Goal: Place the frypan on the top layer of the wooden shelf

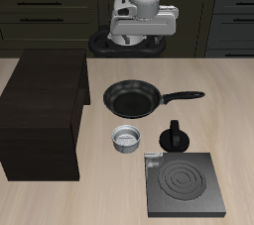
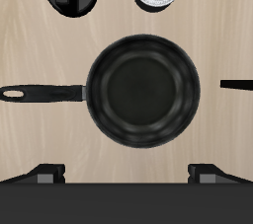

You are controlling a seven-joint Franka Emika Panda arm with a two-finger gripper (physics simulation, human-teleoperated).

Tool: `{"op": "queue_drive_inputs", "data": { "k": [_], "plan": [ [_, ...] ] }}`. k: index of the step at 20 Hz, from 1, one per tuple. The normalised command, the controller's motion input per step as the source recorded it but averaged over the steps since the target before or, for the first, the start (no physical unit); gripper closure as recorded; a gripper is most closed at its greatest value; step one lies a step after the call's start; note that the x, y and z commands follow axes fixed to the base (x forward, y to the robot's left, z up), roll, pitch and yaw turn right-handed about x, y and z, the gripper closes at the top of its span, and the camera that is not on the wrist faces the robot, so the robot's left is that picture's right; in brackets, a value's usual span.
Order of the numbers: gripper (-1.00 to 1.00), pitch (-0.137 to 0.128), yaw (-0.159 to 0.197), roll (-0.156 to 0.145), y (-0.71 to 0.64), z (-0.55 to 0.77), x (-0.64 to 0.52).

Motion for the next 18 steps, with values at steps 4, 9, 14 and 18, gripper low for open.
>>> {"op": "queue_drive_inputs", "data": {
  "k": [4, 9, 14, 18],
  "plan": [
    [-1.0, 0.025, -0.019, 0.008, 0.16, -0.29, 0.1],
    [-1.0, 0.057, 0.033, -0.011, 0.18, -0.65, 0.24],
    [-1.0, 0.058, 0.003, 0.007, 0.1, -0.44, 0.09],
    [-1.0, -0.007, 0.052, 0.027, 0.12, -0.3, -0.11]
  ]
}}
